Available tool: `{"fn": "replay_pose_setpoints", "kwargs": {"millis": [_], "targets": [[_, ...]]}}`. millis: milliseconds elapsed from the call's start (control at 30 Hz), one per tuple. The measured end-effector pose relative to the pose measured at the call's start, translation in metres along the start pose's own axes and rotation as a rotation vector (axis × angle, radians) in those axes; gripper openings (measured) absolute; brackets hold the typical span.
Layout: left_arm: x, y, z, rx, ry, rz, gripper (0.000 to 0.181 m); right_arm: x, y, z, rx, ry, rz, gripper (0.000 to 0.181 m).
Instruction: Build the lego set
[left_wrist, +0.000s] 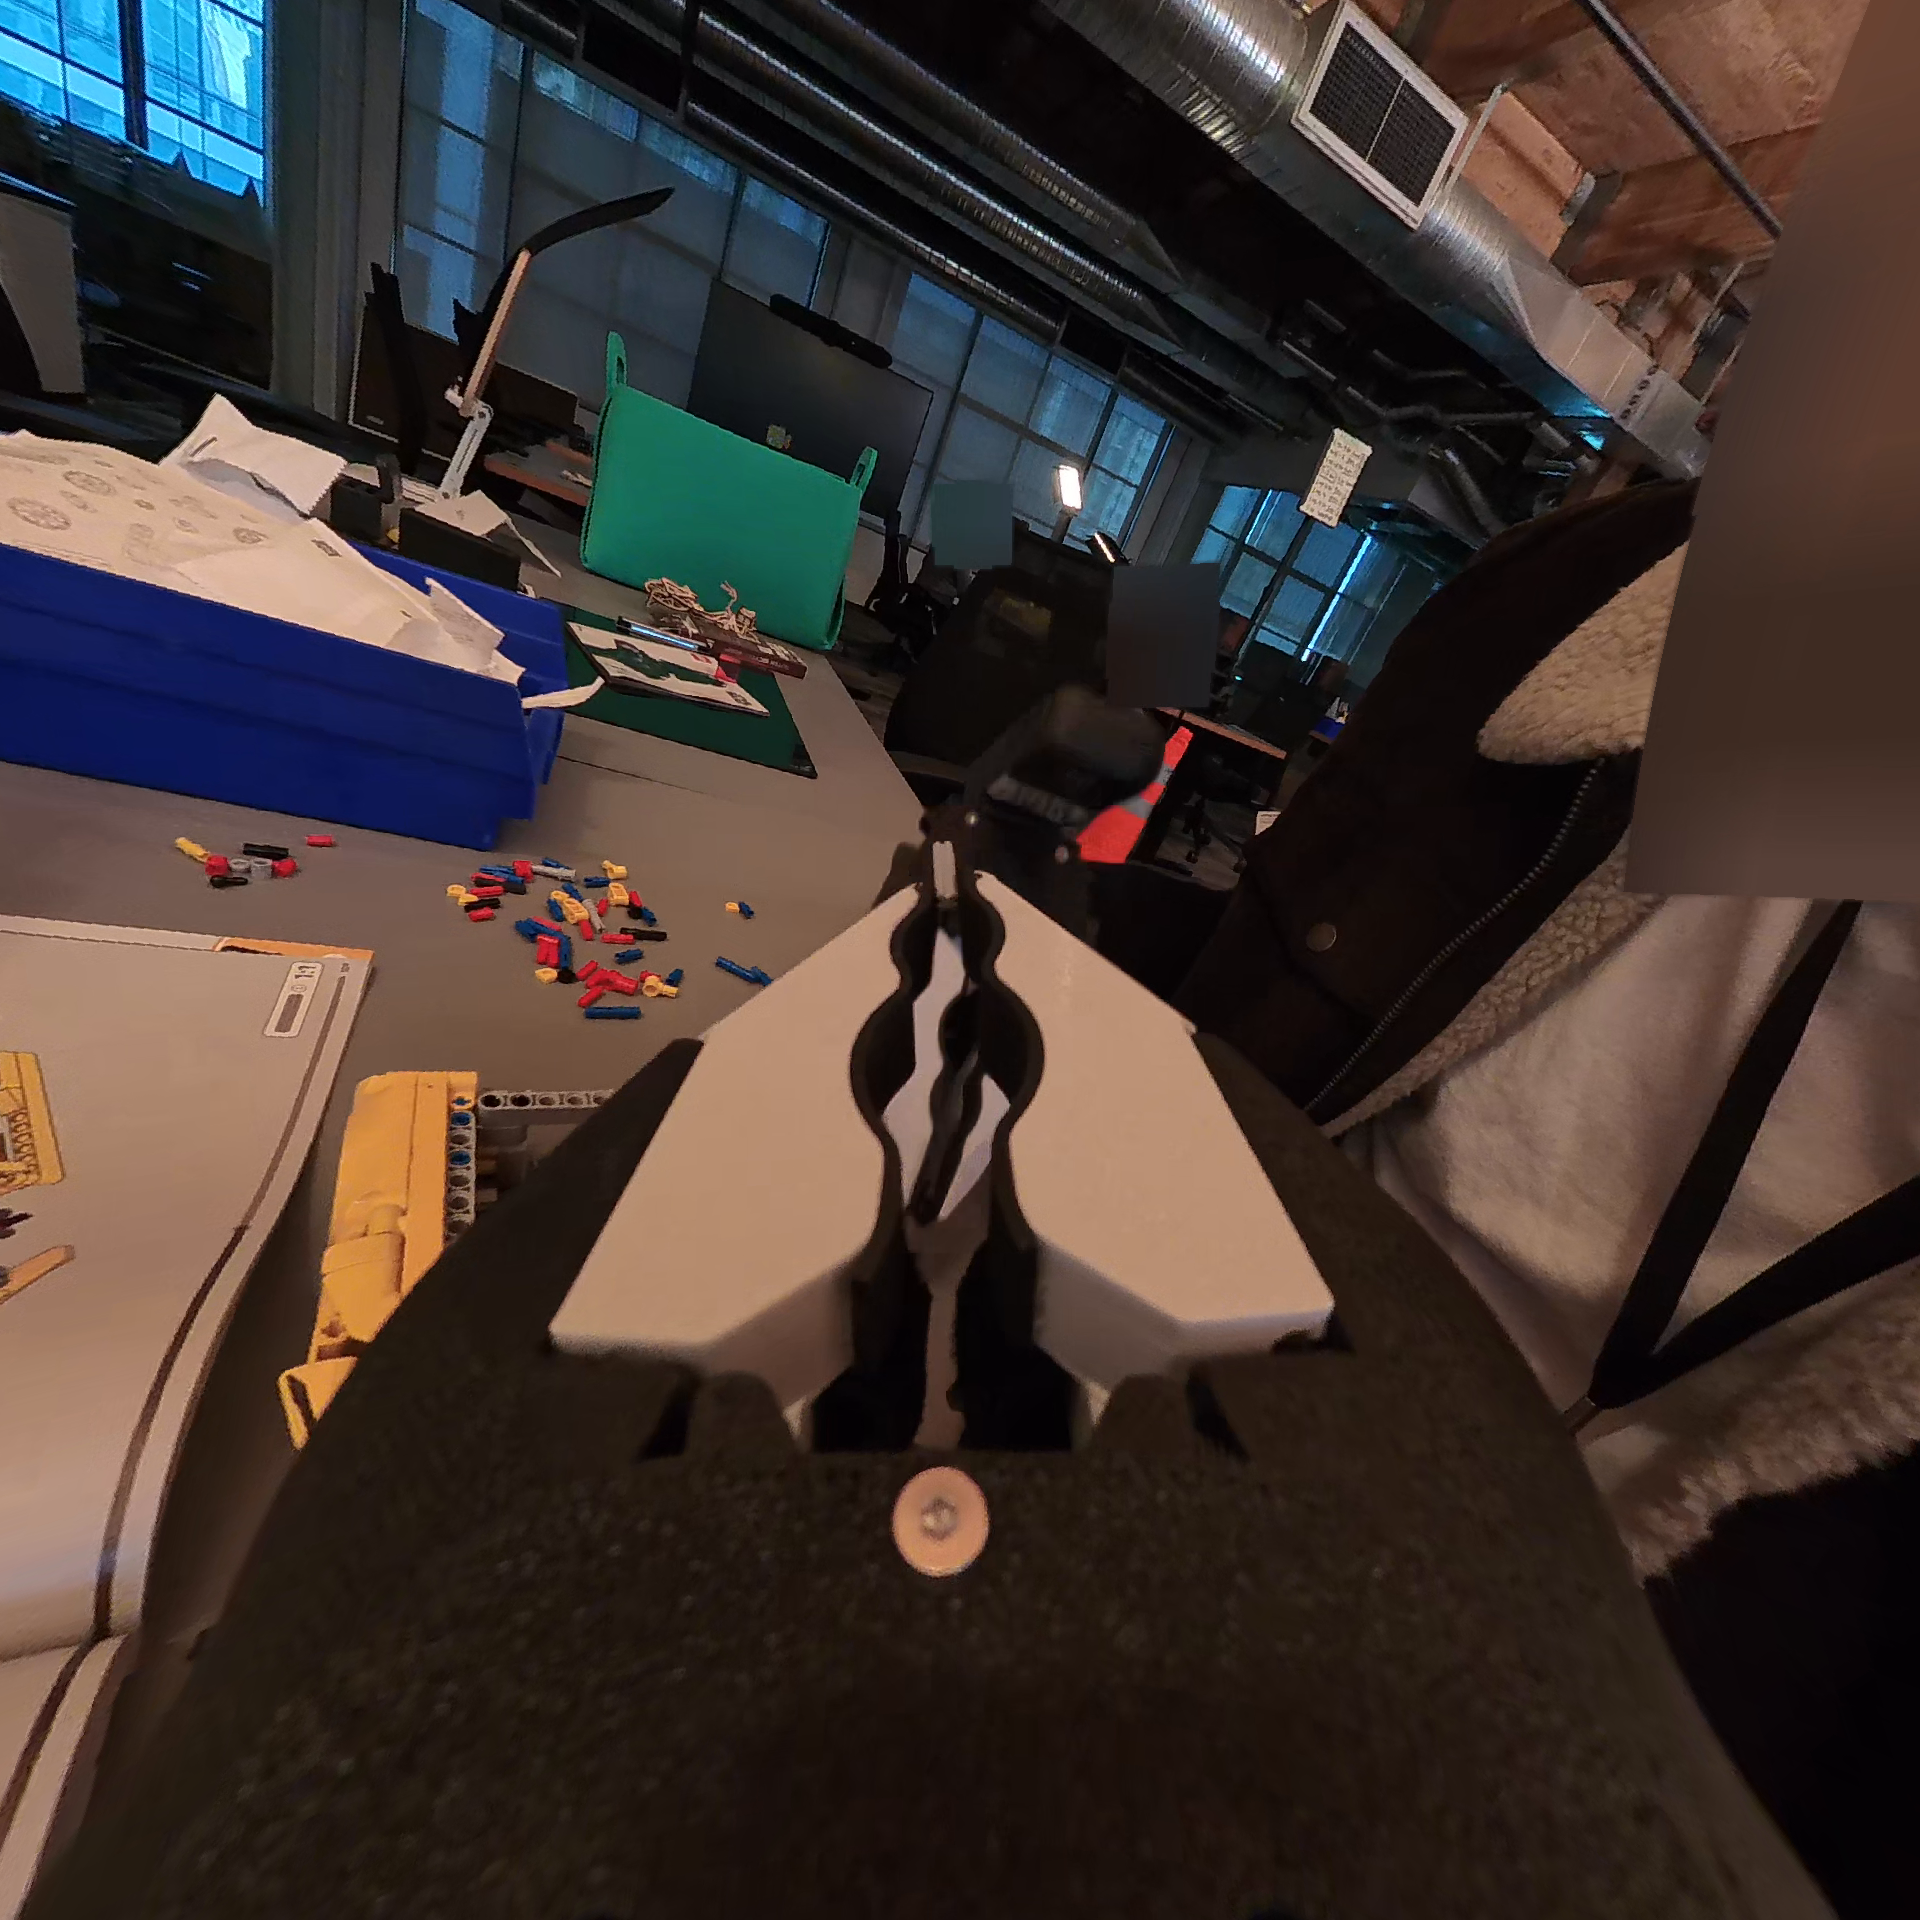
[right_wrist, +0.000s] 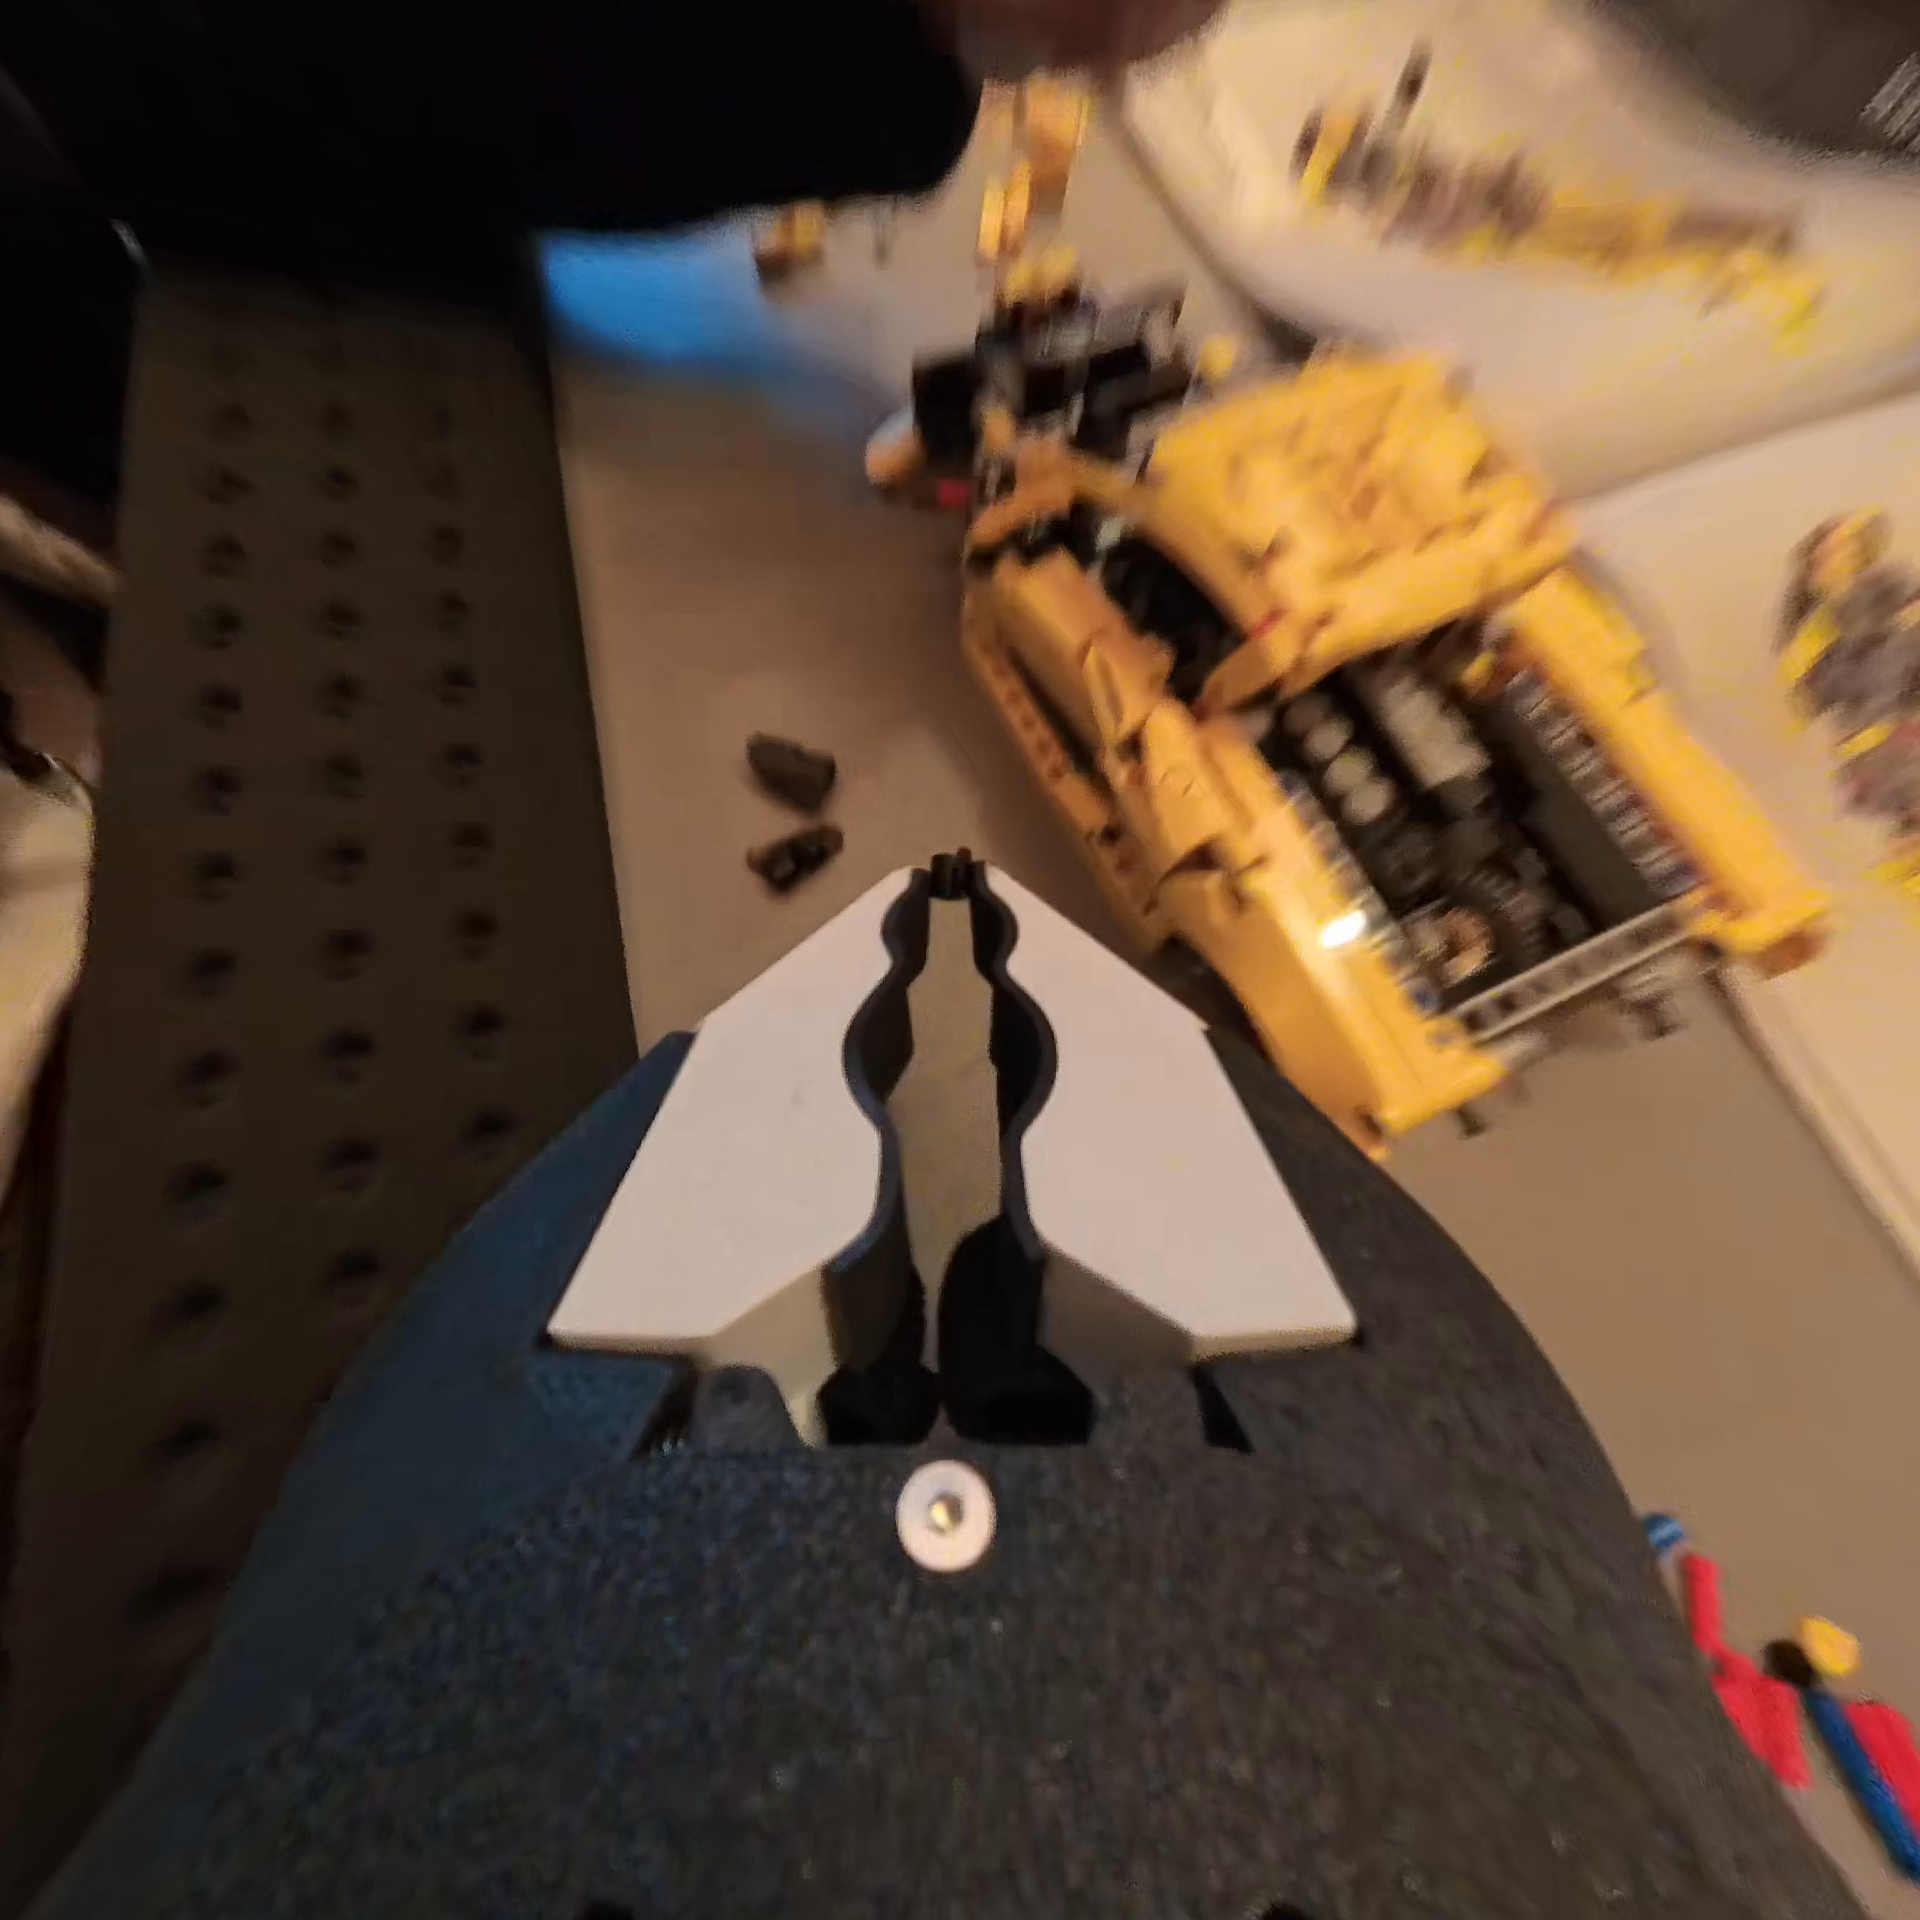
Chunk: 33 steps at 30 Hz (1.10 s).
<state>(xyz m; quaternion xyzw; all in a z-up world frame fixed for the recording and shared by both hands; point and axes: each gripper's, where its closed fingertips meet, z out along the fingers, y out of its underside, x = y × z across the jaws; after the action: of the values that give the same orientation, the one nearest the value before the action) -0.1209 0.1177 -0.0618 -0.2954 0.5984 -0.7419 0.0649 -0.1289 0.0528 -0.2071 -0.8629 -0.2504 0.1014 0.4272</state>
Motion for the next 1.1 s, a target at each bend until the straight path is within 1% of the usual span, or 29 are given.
{"fn": "replay_pose_setpoints", "kwargs": {"millis": [100,167,333,367,433,467,567,700,833,1000,1100], "targets": [[0.003,-0.001,-0.001,0.006,0.008,0.017,0.003,0.013,-0.046,-0.028,0.191,0.047,-0.039,0.006],[0.003,-0.001,0.000,-0.001,0.000,0.036,0.003,0.021,-0.069,-0.042,0.272,0.092,-0.076,0.006],[0.003,-0.003,0.003,0.003,-0.021,0.061,0.003,0.039,-0.118,-0.064,0.301,0.282,-0.258,0.006],[0.003,-0.002,0.003,0.001,-0.023,0.056,0.003,0.040,-0.123,-0.065,0.302,0.307,-0.291,0.006],[0.003,-0.001,0.004,-0.009,-0.021,0.050,0.003,0.052,-0.124,-0.067,0.277,0.404,-0.348,0.006],[0.002,0.001,0.005,-0.015,-0.023,0.053,0.003,0.054,-0.124,-0.066,0.282,0.417,-0.361,0.006],[0.001,0.007,0.008,-0.050,-0.034,0.072,0.003,0.047,-0.120,-0.060,0.285,0.304,-0.287,0.006],[0.000,0.019,0.013,-0.117,-0.052,0.123,0.003,0.045,-0.110,-0.058,0.263,0.233,-0.212,0.007],[0.004,0.029,0.020,-0.173,-0.048,0.179,0.003,0.037,-0.091,-0.056,0.228,0.107,-0.075,0.006],[0.013,0.043,0.029,-0.240,-0.011,0.221,0.003,0.020,-0.076,-0.057,0.222,-0.122,0.141,0.006],[0.016,0.054,0.034,-0.282,0.013,0.229,0.003,0.010,-0.074,-0.056,0.226,-0.255,0.211,0.006]]}}
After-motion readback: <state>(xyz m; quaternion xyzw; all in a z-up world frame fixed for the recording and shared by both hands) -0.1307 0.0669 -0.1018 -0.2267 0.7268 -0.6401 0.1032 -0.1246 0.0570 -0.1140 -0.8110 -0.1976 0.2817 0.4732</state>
